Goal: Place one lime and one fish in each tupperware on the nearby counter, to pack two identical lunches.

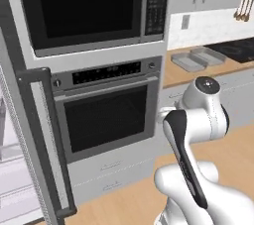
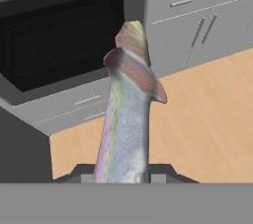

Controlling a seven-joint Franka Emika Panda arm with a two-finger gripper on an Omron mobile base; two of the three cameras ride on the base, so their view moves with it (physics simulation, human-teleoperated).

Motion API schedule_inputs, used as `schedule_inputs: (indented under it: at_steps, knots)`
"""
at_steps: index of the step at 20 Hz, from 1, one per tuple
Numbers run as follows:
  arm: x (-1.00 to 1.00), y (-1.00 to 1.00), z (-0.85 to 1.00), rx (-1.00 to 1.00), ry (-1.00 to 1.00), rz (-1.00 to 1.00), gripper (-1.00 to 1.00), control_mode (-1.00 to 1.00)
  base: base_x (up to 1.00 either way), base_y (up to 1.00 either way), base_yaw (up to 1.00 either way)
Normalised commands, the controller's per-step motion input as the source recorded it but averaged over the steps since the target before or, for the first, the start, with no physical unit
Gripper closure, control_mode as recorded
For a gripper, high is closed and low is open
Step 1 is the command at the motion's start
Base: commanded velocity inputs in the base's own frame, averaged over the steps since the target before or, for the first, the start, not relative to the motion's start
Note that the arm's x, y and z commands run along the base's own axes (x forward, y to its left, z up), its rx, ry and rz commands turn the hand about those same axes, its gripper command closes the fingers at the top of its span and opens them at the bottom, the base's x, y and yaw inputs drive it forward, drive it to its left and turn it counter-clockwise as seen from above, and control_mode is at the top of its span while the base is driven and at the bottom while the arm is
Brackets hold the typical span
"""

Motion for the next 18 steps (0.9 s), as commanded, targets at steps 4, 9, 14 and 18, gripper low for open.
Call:
schedule_inputs:
  at_steps: [4,9,14,18]
  knots:
    - [0.0,0.0,0.0,0.0,0.0,0.0,1.0,1.0,0.56,-1.0,0.29]
    - [0.0,0.0,0.0,0.0,0.0,0.0,1.0,1.0,0.53,-1.0,0.26]
    - [0.0,0.0,0.0,0.0,0.0,0.0,1.0,1.0,0.79,-1.0,0.22]
    - [0.0,0.0,0.0,0.0,0.0,0.0,1.0,1.0,0.93,-0.95,0.22]
